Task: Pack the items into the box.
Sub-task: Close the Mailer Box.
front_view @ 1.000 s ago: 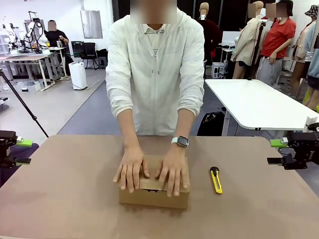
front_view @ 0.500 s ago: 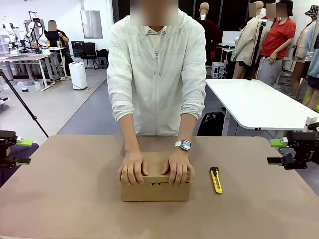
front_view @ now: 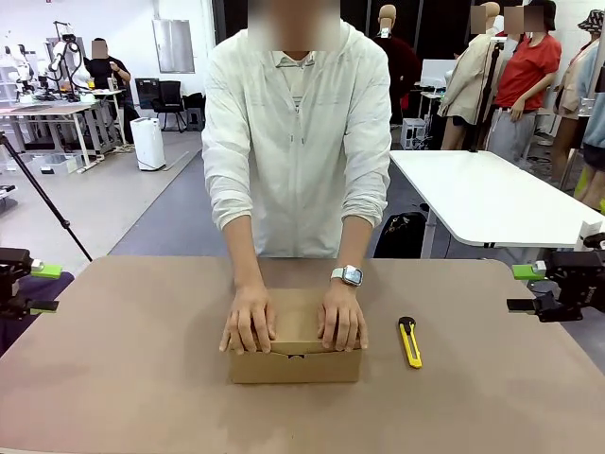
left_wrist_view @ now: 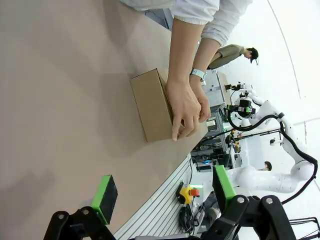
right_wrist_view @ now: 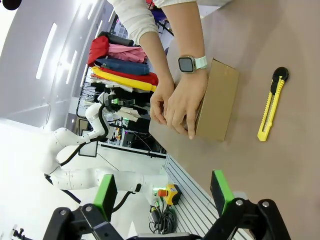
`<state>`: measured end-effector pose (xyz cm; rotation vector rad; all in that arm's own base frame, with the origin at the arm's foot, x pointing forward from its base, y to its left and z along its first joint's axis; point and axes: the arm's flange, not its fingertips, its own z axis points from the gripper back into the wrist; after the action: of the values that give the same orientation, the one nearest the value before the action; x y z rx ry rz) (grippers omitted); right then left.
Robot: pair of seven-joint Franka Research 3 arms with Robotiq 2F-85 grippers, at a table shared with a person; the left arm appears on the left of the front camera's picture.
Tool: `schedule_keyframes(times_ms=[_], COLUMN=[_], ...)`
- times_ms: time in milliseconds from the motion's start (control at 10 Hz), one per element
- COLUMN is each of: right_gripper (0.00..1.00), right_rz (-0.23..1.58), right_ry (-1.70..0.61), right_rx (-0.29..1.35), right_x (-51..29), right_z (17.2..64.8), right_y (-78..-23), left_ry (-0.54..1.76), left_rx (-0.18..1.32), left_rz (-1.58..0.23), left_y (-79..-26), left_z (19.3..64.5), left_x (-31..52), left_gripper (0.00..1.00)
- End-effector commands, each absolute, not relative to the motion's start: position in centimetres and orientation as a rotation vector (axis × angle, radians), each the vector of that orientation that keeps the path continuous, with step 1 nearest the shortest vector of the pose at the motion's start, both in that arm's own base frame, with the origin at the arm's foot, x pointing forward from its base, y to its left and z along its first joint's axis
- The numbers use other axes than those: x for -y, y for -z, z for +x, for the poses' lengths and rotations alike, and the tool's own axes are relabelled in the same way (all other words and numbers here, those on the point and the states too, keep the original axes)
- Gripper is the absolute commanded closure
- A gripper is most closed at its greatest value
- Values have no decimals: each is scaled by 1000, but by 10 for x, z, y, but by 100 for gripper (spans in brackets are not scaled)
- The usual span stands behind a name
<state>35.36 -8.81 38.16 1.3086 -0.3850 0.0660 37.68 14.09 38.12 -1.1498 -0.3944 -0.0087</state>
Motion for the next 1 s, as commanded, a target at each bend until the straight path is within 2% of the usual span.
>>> schedule_keyframes(times_ms=[0,900], right_gripper=[0,0], right_rz=[1311,1311], right_ry=[-72,-72], right_rx=[386,386], right_x=[86,86], right_z=[353,353], right_y=[-385,-385], left_ry=[10,10], left_rx=[408,408], left_rz=[-1162,-1162], left_y=[-382,-382], left_z=[374,374], left_x=[-141,-141], left_gripper=[0,0])
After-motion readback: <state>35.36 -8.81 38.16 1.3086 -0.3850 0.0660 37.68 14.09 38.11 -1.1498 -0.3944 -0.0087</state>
